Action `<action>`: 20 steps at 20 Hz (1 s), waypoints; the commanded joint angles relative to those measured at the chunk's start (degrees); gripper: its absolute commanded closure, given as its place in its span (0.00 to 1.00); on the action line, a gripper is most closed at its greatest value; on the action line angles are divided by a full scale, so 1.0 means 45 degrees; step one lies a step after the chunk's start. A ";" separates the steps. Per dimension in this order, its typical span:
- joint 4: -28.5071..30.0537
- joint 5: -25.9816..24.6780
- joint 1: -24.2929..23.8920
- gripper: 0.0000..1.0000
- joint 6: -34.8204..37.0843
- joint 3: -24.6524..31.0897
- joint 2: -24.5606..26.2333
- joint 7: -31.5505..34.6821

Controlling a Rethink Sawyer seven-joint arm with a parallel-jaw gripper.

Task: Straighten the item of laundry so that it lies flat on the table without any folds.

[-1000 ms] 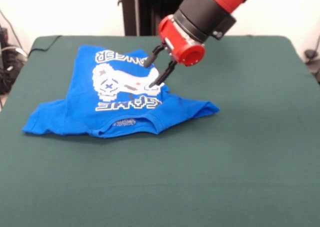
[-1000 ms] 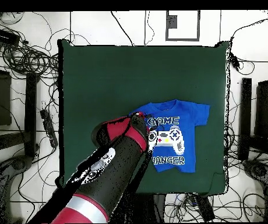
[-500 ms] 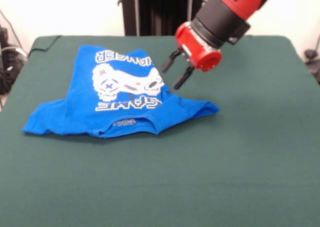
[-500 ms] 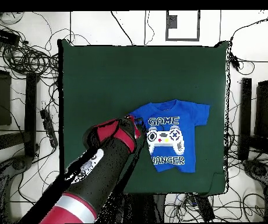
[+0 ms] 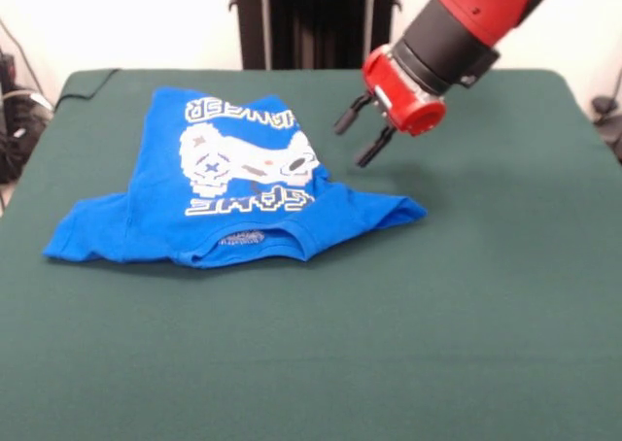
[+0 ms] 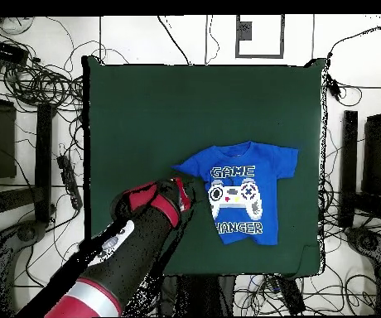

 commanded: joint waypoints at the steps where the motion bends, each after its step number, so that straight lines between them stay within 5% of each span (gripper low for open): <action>1: 0.1638 0.1111 0.0238 0.00 0.0574 0.1529 0.0508 0.1854; 8: 0.0545 0.0794 0.0877 0.00 -0.0144 -0.0130 0.2383 0.2406; 20: 0.0416 0.1144 0.0492 0.00 -0.1868 -0.0261 0.3770 0.2256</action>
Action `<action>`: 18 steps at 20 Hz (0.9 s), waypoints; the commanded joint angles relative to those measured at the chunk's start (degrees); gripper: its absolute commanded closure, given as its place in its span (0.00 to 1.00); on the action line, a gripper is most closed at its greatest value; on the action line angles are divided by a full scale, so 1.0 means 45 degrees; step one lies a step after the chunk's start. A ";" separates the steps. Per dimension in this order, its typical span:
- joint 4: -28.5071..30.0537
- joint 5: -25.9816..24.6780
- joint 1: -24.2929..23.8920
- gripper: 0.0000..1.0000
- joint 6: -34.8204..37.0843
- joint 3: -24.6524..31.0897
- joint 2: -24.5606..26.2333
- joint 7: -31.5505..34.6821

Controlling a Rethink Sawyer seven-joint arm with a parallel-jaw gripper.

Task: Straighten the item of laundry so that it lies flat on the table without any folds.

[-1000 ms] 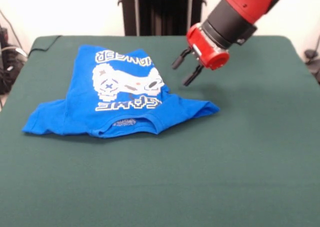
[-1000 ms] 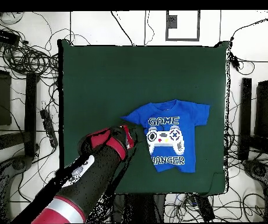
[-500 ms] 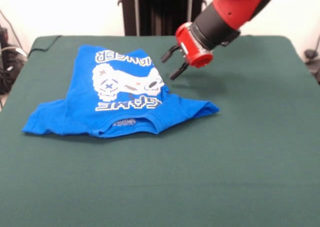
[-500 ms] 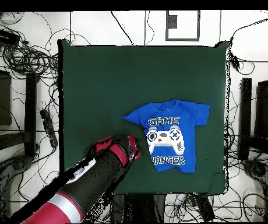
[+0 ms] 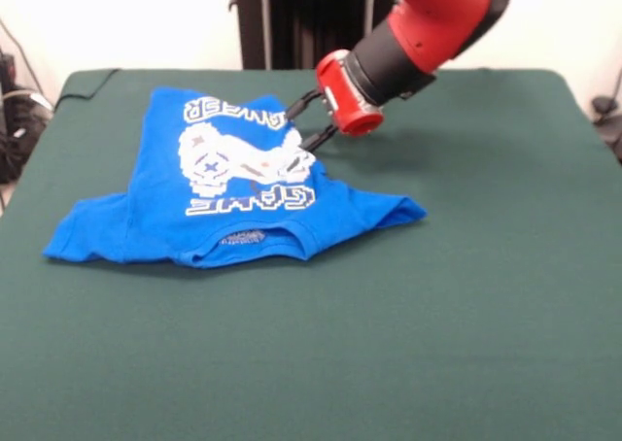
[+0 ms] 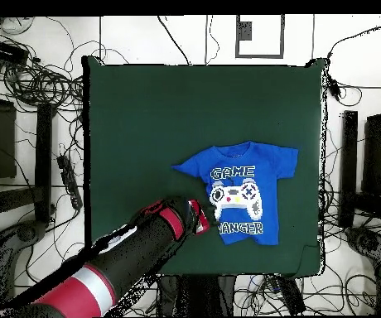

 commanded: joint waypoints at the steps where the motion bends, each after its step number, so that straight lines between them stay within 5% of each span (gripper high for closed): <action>1: -0.0116 0.0983 -0.0126 0.00 -0.1485 0.0847 0.1270 0.2202; 11: -0.0404 0.0595 -0.0333 0.00 -0.1627 0.0326 0.1417 0.1758; 18: -0.0945 -0.0257 -0.0800 0.00 -0.2185 -0.1354 0.1611 0.1001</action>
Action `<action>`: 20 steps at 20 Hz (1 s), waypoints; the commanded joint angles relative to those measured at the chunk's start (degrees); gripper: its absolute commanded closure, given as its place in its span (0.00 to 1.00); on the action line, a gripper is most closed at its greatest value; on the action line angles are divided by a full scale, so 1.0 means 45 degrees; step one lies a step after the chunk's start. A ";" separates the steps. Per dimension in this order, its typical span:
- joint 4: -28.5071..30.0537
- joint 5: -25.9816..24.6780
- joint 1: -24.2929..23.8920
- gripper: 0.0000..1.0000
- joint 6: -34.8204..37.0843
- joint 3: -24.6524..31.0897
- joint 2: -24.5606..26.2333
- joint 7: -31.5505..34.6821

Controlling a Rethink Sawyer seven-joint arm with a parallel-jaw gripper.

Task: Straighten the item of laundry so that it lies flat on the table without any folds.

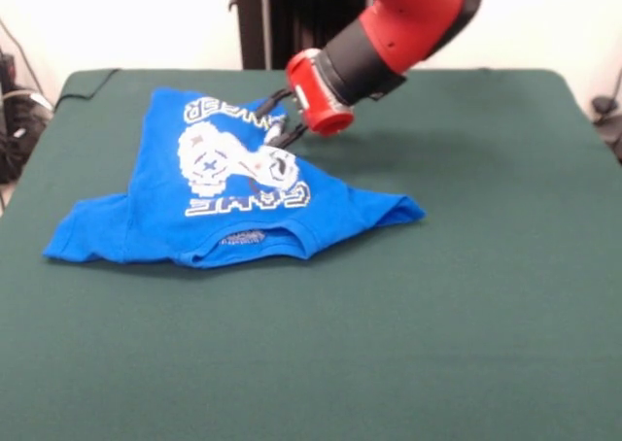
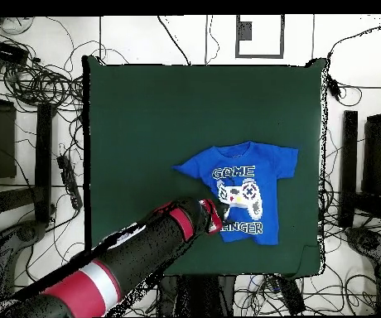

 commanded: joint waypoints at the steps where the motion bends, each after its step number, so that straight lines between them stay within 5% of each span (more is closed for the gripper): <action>1: -0.1033 -0.0163 -0.0455 0.00 -0.1467 -0.0781 0.1135 0.1074; 11: -0.2219 0.0788 -0.0860 0.00 -0.2674 -0.1986 0.3057 0.1514; 20: -0.1840 0.0184 -0.1506 0.00 -0.2954 -0.0685 0.1761 0.0164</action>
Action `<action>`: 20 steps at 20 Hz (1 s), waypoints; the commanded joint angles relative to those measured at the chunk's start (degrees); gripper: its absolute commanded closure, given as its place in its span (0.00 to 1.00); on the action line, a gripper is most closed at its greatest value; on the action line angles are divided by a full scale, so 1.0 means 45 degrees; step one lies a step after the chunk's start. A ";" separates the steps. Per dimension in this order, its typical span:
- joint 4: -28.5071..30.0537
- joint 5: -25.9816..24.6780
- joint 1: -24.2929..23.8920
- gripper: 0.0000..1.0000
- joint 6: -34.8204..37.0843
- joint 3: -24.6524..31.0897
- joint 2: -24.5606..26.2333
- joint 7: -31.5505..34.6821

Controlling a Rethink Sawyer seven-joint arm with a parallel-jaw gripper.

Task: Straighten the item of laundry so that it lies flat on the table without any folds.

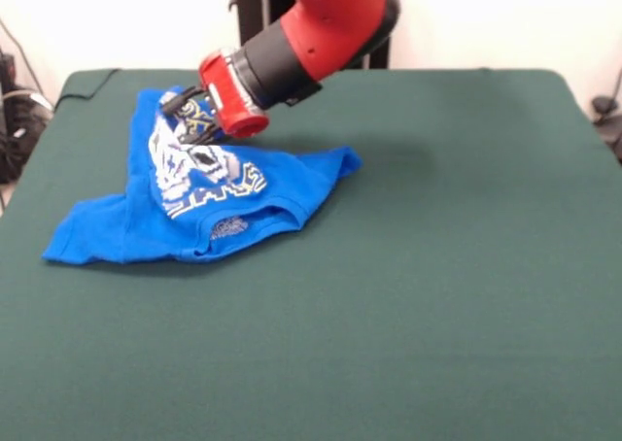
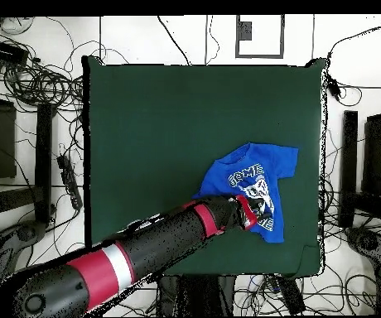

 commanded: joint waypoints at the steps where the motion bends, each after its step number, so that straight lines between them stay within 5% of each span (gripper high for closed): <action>1: -0.1010 -0.0039 -0.0897 0.00 -0.0579 0.2367 -0.1284 -0.0455; 8: 0.1070 -0.1859 -0.4344 0.00 0.2606 0.8054 -0.5826 -0.4179; 20: 0.2675 -0.2642 -0.7667 0.00 0.6470 1.2358 -0.7932 -0.5599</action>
